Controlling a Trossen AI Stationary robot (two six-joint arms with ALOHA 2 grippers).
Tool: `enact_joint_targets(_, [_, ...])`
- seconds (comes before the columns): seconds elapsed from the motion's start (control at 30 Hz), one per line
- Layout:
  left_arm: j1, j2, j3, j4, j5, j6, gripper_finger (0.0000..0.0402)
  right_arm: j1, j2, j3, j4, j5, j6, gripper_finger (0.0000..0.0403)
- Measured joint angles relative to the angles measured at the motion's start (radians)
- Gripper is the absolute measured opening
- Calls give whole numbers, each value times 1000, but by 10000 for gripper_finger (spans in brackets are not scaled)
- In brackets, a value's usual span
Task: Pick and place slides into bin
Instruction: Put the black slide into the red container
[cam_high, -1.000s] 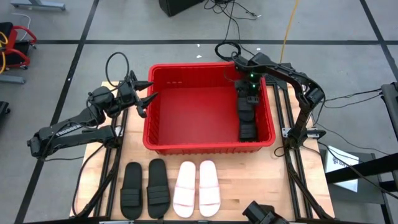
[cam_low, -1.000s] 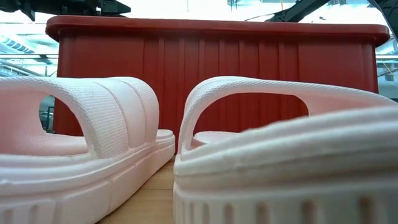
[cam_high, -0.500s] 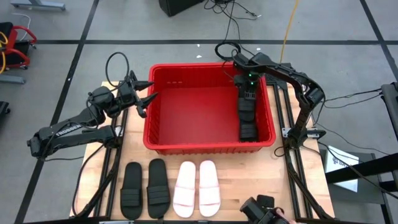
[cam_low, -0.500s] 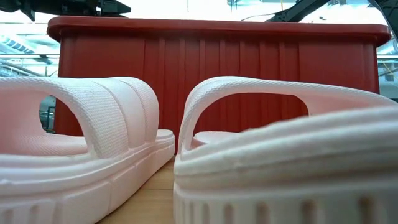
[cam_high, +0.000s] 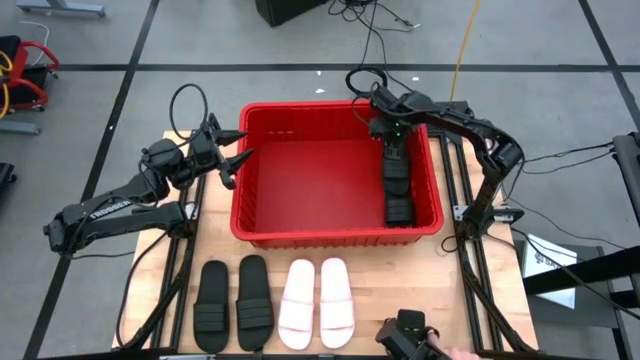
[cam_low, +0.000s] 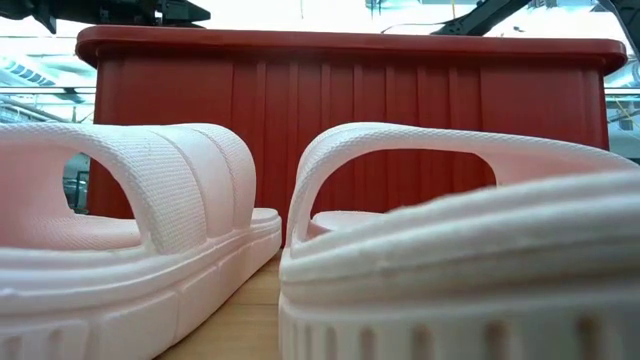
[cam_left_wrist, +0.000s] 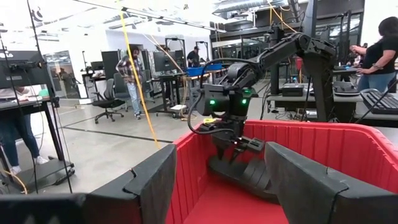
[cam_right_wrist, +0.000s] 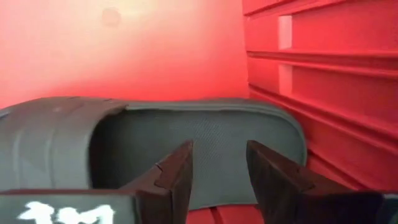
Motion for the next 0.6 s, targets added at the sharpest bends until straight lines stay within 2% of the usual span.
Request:
enact_joint_targets(0.2, [0,0,0,0,0,0,250,24,1,-63,45,7,8,139])
enact_joint_targets(0.6, [0,1,0,-1,0,-2,250,59,3,-119,7,-18,61,136])
